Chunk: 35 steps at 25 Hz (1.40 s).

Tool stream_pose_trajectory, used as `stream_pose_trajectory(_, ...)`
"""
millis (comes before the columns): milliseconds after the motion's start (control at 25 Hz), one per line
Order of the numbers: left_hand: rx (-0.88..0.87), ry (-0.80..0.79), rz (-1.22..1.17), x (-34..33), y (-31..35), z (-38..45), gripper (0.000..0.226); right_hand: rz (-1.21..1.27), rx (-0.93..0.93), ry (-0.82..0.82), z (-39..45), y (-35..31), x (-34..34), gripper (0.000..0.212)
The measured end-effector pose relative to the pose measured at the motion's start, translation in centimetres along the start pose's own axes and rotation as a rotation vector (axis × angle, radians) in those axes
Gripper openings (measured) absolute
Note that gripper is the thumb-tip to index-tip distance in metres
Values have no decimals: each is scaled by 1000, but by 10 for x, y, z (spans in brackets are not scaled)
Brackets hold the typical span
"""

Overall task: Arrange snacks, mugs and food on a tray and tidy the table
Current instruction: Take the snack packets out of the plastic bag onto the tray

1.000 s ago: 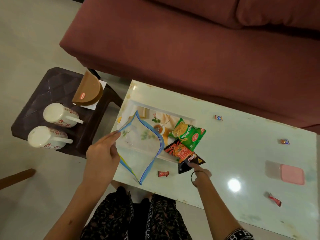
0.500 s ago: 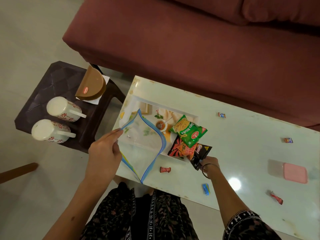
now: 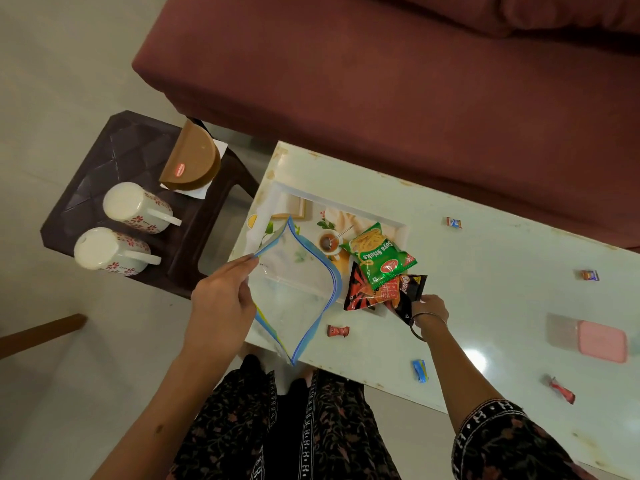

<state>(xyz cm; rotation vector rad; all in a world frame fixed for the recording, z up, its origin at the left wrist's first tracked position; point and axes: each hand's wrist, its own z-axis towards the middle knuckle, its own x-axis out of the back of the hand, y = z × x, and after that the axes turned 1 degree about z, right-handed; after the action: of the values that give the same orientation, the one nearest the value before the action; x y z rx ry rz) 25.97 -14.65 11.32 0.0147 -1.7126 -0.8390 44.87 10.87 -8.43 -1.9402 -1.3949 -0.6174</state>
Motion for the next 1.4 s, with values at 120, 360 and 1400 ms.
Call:
stream_pose_trajectory(120, -13, -4, -21, 0, 2, 0, 32, 107, 23, 129, -11, 3, 0, 41)
stream_pose_trajectory(360, -17, -11, -15, -2, -7, -4, 34, -176, -13, 192, -3, -58, 6, 55)
stream_pose_trajectory(1400, -8, -18, -10, -11, -3, 12, 35, -226, -50, 234, 73, -117, 27, 29)
